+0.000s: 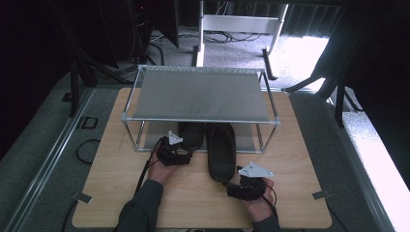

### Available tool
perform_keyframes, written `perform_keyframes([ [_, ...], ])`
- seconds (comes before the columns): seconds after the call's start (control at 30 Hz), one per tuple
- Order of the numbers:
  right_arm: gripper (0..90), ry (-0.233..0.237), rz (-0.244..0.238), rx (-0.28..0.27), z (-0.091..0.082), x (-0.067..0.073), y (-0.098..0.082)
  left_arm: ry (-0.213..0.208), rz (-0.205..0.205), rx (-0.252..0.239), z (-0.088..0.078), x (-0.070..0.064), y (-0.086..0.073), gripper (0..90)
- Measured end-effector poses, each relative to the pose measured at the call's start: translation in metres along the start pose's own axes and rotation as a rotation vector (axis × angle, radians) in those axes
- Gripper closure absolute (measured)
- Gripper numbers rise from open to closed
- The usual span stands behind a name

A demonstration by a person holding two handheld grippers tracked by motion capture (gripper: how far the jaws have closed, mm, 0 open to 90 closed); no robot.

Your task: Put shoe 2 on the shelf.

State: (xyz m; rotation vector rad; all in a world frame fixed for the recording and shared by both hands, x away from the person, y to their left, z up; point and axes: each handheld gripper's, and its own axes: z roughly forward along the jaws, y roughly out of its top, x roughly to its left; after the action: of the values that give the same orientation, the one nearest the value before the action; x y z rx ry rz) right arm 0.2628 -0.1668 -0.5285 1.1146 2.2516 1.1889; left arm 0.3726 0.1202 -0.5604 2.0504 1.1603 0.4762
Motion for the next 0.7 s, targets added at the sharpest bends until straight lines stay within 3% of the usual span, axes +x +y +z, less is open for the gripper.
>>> perform_keyframes([
  [0.4, 27.1, -0.001, 0.004, 0.032, 0.005, 0.005, -0.012, -0.002, 0.000, -0.001, 0.000, 0.000, 0.000, 20.5],
  [0.7, 32.5, -0.014, 0.030, 0.042, 0.009, 0.000, -0.011, -0.002, 0.000, -0.001, 0.000, 0.000, 0.000, 20.5],
])
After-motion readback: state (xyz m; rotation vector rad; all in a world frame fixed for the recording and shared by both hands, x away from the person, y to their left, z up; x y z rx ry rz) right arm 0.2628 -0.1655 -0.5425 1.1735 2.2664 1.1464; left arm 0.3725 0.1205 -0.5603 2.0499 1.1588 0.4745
